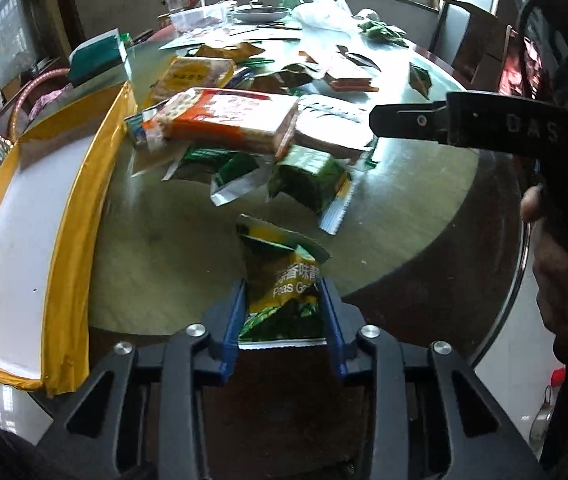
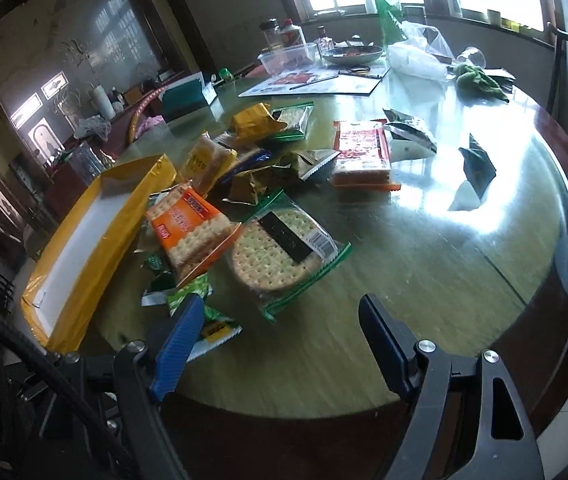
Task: Organize snacks
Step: 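Grasp the green chip bag with the left tool while the right tool grasps the round cracker pack, then carry both packs over the yellow tray and open both tools to drop them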
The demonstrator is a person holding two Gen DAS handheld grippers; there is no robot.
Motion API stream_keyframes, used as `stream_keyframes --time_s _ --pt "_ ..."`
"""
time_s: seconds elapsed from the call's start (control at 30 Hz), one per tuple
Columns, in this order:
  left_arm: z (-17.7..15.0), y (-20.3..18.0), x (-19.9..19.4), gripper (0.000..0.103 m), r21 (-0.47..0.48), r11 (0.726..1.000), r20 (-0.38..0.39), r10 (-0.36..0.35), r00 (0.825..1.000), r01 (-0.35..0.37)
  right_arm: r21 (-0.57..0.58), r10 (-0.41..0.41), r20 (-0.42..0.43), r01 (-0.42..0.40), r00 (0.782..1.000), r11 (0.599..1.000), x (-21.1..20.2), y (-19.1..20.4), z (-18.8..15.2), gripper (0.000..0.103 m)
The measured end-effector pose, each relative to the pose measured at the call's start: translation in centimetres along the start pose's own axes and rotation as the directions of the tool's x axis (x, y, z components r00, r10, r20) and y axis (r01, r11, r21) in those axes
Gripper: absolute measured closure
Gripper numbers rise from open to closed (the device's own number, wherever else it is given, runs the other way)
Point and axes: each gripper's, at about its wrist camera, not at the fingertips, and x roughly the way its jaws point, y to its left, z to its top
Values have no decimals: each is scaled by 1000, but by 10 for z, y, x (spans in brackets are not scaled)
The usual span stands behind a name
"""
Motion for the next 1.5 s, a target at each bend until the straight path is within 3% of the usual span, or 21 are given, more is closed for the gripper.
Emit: stream_keyframes --time_s 0.37,0.6,0.7,0.87,0.93,1.17,1.23,1.37,1.43,1.5 --pt "11 55 -14 69 -218 974 117 -43 992 68 -113 -50 -100 38 994 993 66 22 46 23" --pt "21 86 -23 69 -330 934 138 -94 986 135 -170 -48 -166 19 985 985 77 38 28 21" --pt "26 91 -27 69 -338 928 159 -109 981 157 -252 -114 -167 69 979 965 75 52 17 21" --pt "30 96 -32 69 -349 921 184 -114 976 174 -249 -198 -122 163 973 955 72 59 7 22" --pt "30 97 -34 69 -348 922 189 -108 976 169 -241 -208 -115 176 971 955 70 60 4 27" --pt "27 113 -46 69 -384 907 228 -89 970 173 -129 -184 -86 172 979 977 50 60 4 28" --pt "26 119 -50 69 -396 903 241 -75 968 168 -68 -164 -46 161 985 985 40 59 9 28" --pt "23 135 -55 69 -424 898 240 -13 971 117 -35 -256 82 259 963 965 22 74 18 28" --pt "20 146 -59 69 -447 889 247 10 969 104 -31 -233 117 238 965 971 14 79 21 28" --pt "16 157 -63 69 -469 880 249 46 967 79 -9 -265 139 269 954 963 9 84 24 28"
